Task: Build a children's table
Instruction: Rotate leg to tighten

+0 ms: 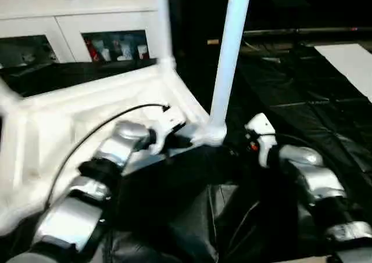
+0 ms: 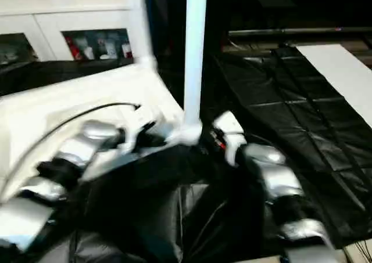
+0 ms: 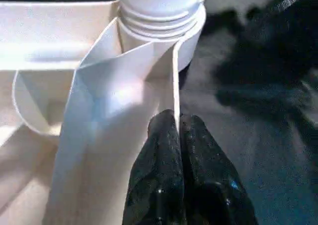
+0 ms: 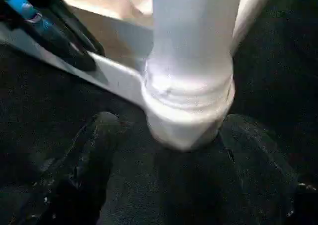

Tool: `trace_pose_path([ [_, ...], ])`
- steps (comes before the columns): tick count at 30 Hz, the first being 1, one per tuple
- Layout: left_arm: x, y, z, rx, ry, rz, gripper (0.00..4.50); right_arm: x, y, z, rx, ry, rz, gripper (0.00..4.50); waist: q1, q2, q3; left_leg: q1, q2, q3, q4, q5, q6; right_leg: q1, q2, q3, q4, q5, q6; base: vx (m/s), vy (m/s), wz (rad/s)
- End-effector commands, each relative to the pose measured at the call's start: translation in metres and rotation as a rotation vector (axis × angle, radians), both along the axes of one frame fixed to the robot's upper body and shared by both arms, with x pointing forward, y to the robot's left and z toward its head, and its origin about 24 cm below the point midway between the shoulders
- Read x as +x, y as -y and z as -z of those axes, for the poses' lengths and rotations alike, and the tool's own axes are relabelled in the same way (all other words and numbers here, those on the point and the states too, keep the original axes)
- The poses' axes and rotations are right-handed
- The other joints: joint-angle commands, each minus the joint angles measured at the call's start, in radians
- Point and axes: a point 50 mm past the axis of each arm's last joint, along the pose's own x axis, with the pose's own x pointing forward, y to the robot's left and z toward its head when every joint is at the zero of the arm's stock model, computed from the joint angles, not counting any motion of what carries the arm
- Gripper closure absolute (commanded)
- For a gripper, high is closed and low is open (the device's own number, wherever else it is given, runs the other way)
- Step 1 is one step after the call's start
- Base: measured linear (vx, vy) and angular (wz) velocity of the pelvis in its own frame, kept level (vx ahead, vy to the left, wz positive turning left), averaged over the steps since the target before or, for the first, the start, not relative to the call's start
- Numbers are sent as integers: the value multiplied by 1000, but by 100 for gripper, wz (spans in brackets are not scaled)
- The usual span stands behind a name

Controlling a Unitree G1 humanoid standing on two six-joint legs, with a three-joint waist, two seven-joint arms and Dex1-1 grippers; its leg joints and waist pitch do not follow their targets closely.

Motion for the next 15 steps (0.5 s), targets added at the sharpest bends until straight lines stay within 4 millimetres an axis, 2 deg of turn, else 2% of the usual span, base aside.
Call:
trace_pose_path([
  [1,-14,0,13,37,-80,115,450,-3,-4,-7,5,4,-85,94,8,-5,-63,18,39,-14,-72,-249,78,54,-52,34,-73,-218,-268,0,0,0],
  [4,-18,-1,9,18,-110,164,450,-8,-6,-10,14,-13,-152,94,16,-4,-65,22,41,-12,-72,-239,66,51,-51,38,-68,-196,-272,0,0,0],
  [7,-22,-1,7,7,-121,206,450,-13,-9,-11,36,-30,-215,94,25,-5,-68,19,42,-11,-70,-201,79,52,-52,38,-60,-132,-280,0,0,0],
  [10,-23,-1,7,5,-118,214,450,-16,-11,-10,34,-49,-243,94,29,-6,-69,19,39,-9,-67,-175,86,51,-50,37,-58,-106,-283,0,0,0],
  [13,-23,-1,7,4,-117,214,450,-18,-12,-5,2,-61,-256,94,31,-7,-67,19,38,-9,-68,-187,77,51,-52,37,-62,-144,-273,0,0,0],
  [15,-24,0,7,1,-119,216,450,-17,-12,-3,-1,-67,-247,111,31,-7,-67,20,38,-10,-69,-195,70,51,-53,38,-64,-165,-267,0,0,0],
])
